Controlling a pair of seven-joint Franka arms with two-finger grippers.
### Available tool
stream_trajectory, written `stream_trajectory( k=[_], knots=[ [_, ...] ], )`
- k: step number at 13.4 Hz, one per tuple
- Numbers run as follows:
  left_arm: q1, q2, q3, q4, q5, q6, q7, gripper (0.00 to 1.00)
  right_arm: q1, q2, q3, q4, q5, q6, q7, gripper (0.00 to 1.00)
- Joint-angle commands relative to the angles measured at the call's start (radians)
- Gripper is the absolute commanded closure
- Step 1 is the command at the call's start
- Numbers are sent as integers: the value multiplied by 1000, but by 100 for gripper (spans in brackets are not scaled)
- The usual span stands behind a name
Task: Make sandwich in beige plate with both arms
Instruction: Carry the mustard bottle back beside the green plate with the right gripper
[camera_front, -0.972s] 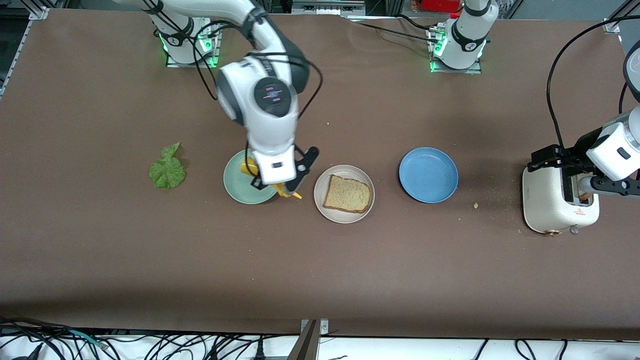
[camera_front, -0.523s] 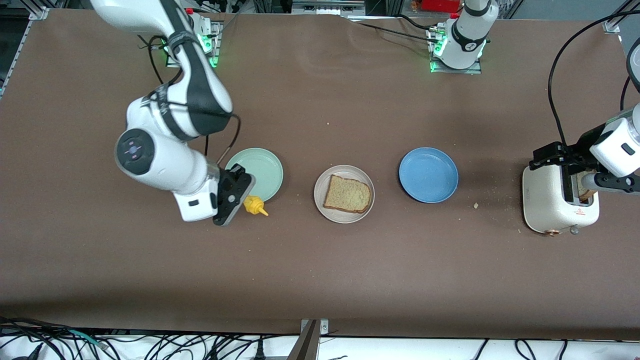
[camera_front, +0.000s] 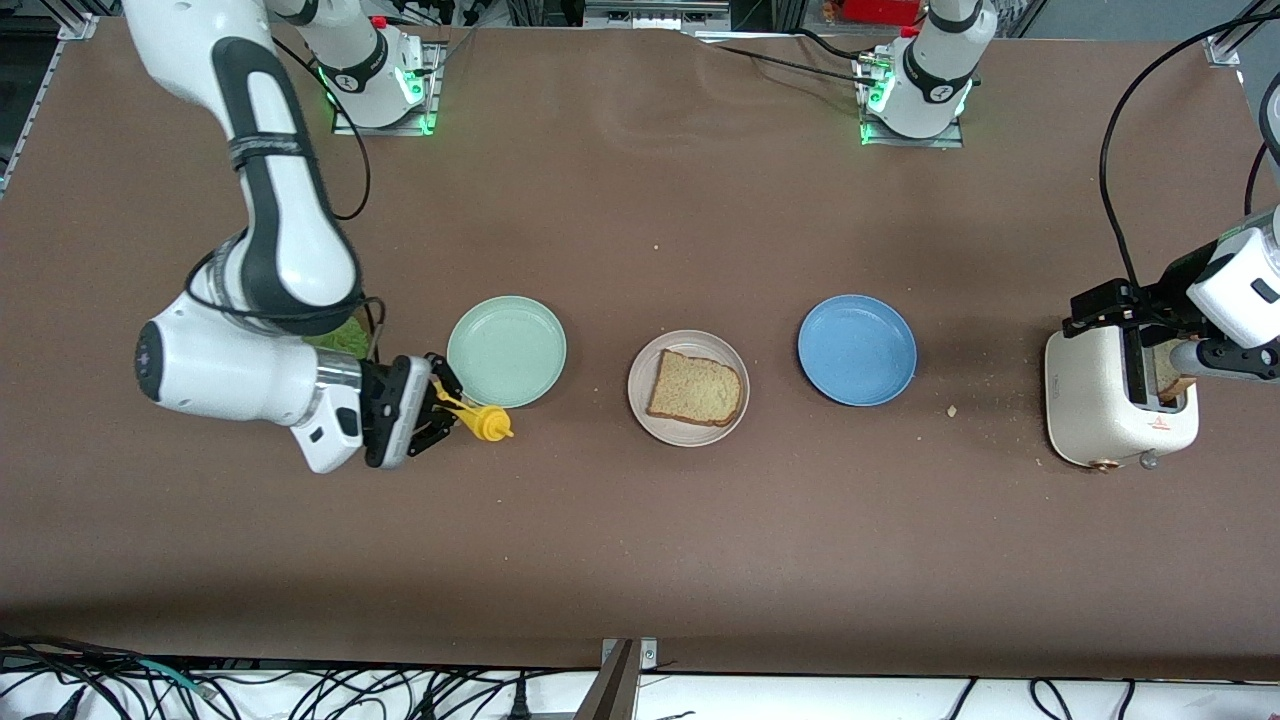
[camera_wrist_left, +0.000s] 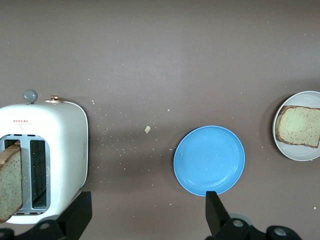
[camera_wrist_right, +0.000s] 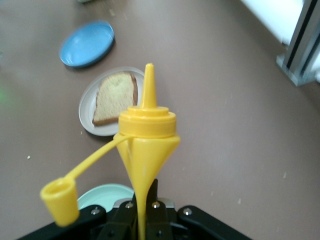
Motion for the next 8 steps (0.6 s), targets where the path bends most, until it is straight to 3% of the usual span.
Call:
stream_trajectory(
  k=[1,6,8],
  knots=[
    [-2,-17,-5,-7,54,-10,-15,0,-13,-108,-31,-197,193,-4,-272,98],
    [-8,-19,-10,-7,86,-10,-23,0,-84,-119,-97,-389,409,-195,-683,98],
    [-6,-19,-8,-7,85,-10,-23,0,-152,-88,-97,-454,442,-287,-820,97]
  ],
)
